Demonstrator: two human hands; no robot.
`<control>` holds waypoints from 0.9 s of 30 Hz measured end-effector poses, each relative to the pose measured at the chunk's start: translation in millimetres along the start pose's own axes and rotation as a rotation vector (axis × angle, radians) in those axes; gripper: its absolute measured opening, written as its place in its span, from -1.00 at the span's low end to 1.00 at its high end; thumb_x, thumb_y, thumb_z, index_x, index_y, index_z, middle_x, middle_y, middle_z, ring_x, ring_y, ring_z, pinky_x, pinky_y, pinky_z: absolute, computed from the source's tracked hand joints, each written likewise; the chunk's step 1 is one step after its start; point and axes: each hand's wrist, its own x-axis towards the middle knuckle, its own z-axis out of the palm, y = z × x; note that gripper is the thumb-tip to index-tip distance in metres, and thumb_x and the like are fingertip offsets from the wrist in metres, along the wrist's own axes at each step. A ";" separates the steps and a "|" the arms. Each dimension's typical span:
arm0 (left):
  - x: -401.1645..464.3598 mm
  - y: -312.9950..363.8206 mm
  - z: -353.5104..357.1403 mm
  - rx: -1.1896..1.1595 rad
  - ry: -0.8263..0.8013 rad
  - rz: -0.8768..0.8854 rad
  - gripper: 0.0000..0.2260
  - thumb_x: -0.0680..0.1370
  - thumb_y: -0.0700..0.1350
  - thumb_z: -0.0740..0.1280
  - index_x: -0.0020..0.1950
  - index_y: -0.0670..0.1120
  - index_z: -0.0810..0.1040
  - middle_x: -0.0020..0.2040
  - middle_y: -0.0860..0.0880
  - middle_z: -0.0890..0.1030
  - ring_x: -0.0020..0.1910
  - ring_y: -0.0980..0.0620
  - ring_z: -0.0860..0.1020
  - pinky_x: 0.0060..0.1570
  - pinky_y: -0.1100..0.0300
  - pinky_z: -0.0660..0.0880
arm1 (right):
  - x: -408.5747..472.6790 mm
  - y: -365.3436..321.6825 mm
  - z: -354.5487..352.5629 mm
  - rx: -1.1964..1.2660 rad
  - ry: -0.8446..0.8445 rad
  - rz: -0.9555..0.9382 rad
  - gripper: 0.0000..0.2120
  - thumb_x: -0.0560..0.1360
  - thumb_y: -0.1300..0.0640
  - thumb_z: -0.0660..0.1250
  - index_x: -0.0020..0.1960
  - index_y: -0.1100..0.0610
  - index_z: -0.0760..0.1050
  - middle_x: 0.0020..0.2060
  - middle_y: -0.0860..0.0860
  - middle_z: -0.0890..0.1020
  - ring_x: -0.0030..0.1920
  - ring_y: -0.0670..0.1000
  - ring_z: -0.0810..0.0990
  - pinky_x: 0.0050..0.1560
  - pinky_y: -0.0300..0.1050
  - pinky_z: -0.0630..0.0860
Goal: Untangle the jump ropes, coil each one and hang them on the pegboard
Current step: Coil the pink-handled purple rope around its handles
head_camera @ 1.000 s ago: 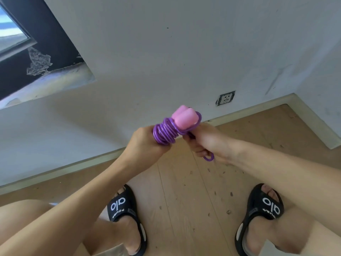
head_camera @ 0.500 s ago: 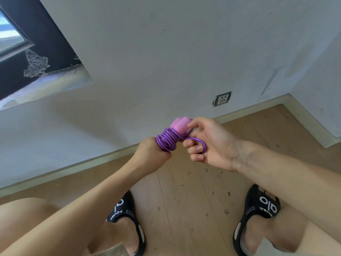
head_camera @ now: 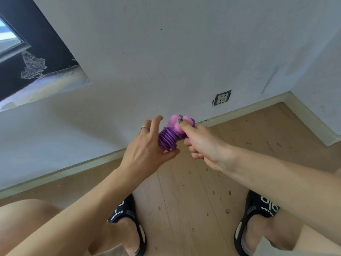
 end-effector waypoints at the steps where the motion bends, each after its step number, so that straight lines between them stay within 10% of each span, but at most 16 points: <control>1: 0.0 3.1 -1.3 0.111 0.039 0.098 -0.23 0.37 0.14 0.53 0.44 0.01 0.21 0.19 -0.02 0.45 -0.03 -0.04 0.57 -0.23 0.15 0.48 | 0.5 -0.6 1.9 -0.040 0.010 -0.005 -0.61 0.60 -0.27 0.15 -0.17 0.02 0.42 -0.45 -0.11 0.29 -0.49 -0.11 0.22 -0.50 -0.23 0.20; 5: -2.6 17.2 10.6 0.081 0.061 0.145 -0.38 0.43 -0.17 0.46 0.42 -0.13 0.27 0.13 -0.09 0.51 -0.09 -0.05 0.58 -0.31 0.09 0.53 | 0.1 1.7 12.7 -0.068 0.011 0.010 -0.61 0.58 -0.28 0.15 -0.13 0.02 0.46 -0.52 -0.17 0.32 -0.49 -0.12 0.27 -0.50 -0.24 0.23; 10: 11.2 1.7 11.8 -0.217 -0.109 -0.043 -0.72 0.50 -0.06 0.41 0.09 -0.09 0.39 -0.06 -0.03 0.51 -0.30 -0.03 0.60 -0.30 -0.07 0.56 | -3.6 -0.7 14.8 -0.011 -0.081 0.064 -0.70 0.64 -0.06 0.17 -0.20 0.08 0.32 -0.43 -0.06 0.30 -0.51 -0.12 0.16 -0.59 -0.29 0.13; 19: 16.0 -8.6 -1.2 -0.494 -0.305 -0.194 -0.71 0.42 0.02 0.50 0.02 -0.04 0.49 -0.19 0.00 0.65 -0.28 0.07 0.66 -0.15 -0.03 0.63 | -13.4 -14.5 -1.6 -0.066 -0.249 0.140 -0.80 0.62 0.28 0.09 -0.12 0.25 0.44 -0.32 0.10 0.49 -0.50 -0.08 0.31 -0.49 -0.22 0.36; 23: 13.8 -16.4 -4.2 -0.588 -0.455 -0.235 -0.68 0.39 0.08 0.51 -0.01 -0.05 0.52 -0.17 -0.04 0.68 -0.16 -0.06 0.67 -0.04 -0.11 0.63 | -20.2 -19.3 -11.7 -0.462 -0.223 -0.036 -0.60 0.63 0.25 0.12 0.44 0.10 0.17 -0.28 0.16 0.61 -0.44 0.06 0.51 -0.38 -0.12 0.55; 27: 7.8 -13.5 -3.8 -0.718 -0.481 -0.266 -0.74 0.46 -0.07 0.50 0.05 -0.12 0.53 -0.14 -0.10 0.69 -0.14 -0.09 0.69 -0.01 -0.11 0.64 | -24.2 -22.6 -13.6 -0.377 -0.280 -0.061 -0.84 0.62 0.31 0.12 0.15 0.21 0.41 -0.28 0.17 0.58 -0.43 0.04 0.52 -0.30 -0.03 0.61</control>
